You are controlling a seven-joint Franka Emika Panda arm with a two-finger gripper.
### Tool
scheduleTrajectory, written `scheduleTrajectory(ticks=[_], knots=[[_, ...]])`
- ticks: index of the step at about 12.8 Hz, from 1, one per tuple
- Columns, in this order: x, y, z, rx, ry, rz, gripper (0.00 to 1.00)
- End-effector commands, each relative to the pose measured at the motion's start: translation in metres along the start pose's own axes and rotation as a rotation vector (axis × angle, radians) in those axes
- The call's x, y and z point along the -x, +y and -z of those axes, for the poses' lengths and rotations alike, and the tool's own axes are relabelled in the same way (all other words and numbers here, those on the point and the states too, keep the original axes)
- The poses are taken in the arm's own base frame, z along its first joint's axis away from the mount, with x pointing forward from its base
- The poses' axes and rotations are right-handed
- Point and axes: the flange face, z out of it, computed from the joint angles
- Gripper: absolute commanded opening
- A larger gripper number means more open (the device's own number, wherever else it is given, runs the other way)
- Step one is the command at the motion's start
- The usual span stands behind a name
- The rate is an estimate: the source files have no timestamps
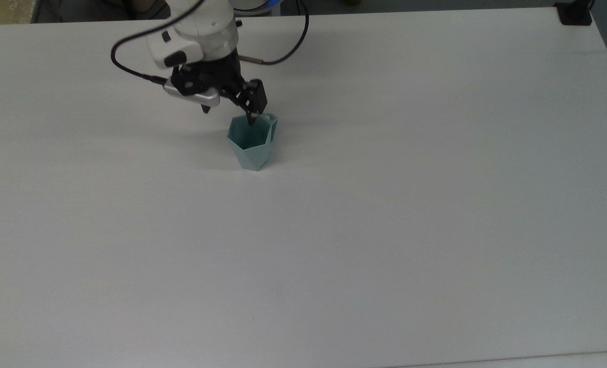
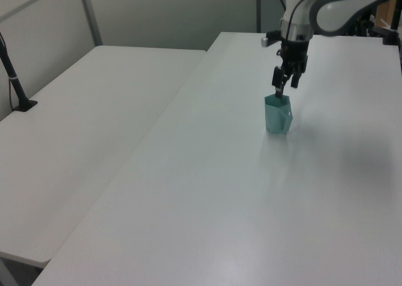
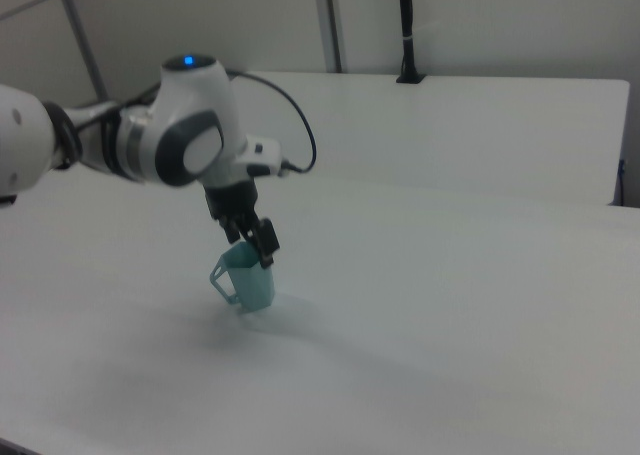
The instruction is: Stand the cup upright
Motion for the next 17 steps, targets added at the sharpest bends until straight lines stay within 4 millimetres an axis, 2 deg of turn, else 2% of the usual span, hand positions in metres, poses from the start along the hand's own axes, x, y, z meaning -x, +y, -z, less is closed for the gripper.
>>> scheduleTrajectory(ticks=[1, 3, 5, 8, 11, 12, 17], knots=[[-0.015, -0.005, 0.086, -0.024, 0.019, 0.013, 1.00], [-0.027, -0.005, 0.140, -0.058, 0.100, 0.012, 1.00], [-0.022, -0.003, 0.183, -0.054, 0.096, 0.114, 1.00], [0.002, 0.010, 0.205, -0.038, 0.017, 0.301, 1.00], [0.018, 0.046, 0.228, -0.034, -0.044, 0.388, 1.00], [0.021, 0.051, 0.231, -0.034, -0.053, 0.399, 1.00], [0.021, 0.054, 0.233, -0.028, -0.053, 0.388, 1.00]])
